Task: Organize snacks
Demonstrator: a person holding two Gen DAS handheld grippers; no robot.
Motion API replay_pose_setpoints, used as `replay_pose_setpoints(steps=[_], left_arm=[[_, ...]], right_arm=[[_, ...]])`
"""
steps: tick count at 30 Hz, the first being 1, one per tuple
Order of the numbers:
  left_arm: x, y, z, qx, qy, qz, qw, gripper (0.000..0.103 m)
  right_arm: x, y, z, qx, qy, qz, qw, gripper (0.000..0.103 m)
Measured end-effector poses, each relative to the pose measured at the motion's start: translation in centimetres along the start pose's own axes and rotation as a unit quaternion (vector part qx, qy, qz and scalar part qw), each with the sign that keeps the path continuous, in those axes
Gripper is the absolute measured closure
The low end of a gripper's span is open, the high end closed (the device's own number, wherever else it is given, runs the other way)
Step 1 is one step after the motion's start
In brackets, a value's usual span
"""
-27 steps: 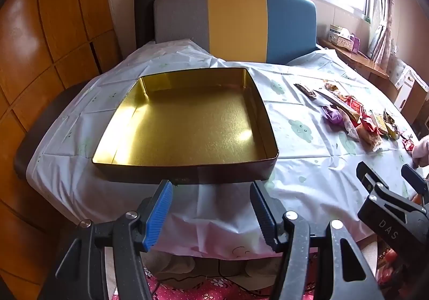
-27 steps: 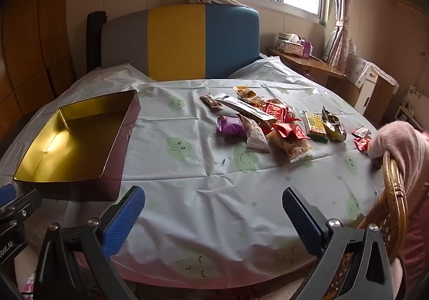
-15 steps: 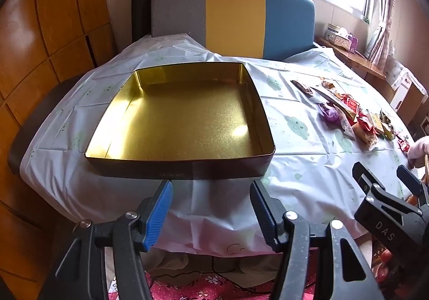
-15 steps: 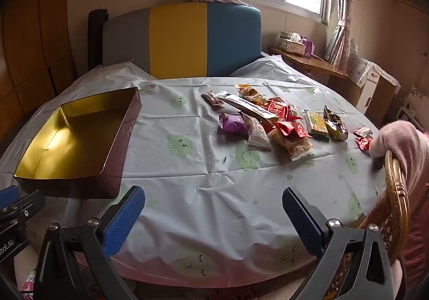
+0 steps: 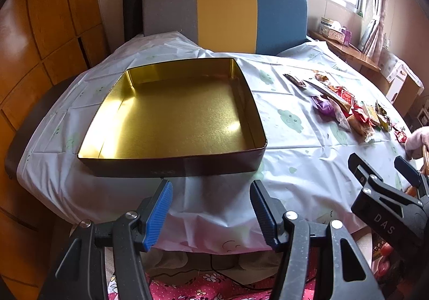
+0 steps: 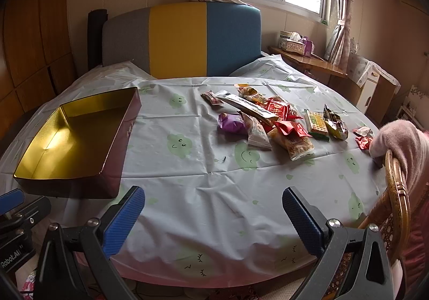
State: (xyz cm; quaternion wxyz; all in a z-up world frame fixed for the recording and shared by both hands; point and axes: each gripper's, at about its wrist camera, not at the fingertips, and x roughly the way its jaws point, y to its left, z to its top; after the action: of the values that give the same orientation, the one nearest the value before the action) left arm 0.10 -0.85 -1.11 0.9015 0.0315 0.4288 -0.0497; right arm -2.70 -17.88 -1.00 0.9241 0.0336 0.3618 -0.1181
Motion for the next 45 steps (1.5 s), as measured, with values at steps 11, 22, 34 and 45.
replay_pose_setpoints(steps=[11,22,34,45], left_arm=[[-0.07,0.19,0.12,-0.003,0.001,0.001,1.0,0.042],[0.32,0.38,0.1,-0.003,0.01,0.004,0.9999,0.042],[0.4,0.15,0.11,0.004,0.011,0.01,0.9999,0.042],[0.67,-0.3,0.16,0.013,0.018,0.007,0.9997,0.042]], right_arm=[[0.22,-0.34,-0.12,0.003,0.005,0.0,1.0,0.0],[0.53,-0.31,-0.3,0.001,0.012,-0.002,1.0,0.0],[0.68,-0.28,-0.34,-0.001,0.011,-0.001,1.0,0.0],[0.9,-0.71,-0.28,0.001,0.012,0.002,1.0,0.0]])
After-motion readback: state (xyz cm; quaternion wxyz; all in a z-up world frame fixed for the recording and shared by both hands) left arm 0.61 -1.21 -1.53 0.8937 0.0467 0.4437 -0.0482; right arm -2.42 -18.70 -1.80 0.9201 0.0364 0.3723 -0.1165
